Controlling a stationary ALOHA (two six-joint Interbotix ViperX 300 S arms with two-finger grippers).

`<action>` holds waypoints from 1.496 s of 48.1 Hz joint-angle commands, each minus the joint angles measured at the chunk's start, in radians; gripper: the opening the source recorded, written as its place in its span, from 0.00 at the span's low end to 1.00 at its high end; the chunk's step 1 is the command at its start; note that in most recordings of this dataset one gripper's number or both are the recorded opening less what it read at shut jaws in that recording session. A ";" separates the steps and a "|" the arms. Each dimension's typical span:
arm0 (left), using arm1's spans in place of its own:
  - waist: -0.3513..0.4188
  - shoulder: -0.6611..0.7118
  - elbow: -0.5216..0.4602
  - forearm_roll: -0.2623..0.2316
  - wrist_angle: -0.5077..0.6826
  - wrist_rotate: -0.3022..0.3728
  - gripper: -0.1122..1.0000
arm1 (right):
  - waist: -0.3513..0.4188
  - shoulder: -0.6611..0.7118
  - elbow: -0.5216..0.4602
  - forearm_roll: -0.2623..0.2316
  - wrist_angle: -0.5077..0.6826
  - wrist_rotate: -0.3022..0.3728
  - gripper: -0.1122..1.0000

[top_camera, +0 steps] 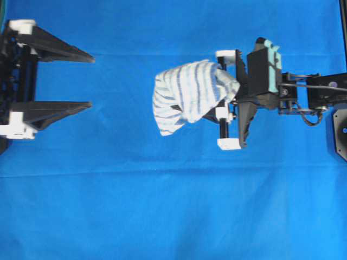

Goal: Hand over the towel.
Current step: 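Lower the towel with the right gripper onto the table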

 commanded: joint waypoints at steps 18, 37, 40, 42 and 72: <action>-0.002 0.026 -0.015 -0.002 0.000 0.000 0.92 | 0.003 0.101 -0.130 0.015 0.344 0.041 0.13; -0.002 0.043 -0.015 -0.002 -0.002 0.000 0.92 | 0.000 0.362 -0.245 0.011 0.535 0.041 0.13; -0.002 0.046 -0.015 -0.002 -0.002 0.000 0.92 | -0.002 0.387 -0.247 0.011 0.534 0.041 0.13; -0.002 0.048 -0.014 -0.002 -0.002 0.002 0.92 | -0.002 0.405 -0.247 0.011 0.532 0.043 0.13; -0.002 0.049 -0.011 0.000 0.002 0.002 0.92 | -0.003 0.459 -0.249 0.014 0.541 0.063 0.15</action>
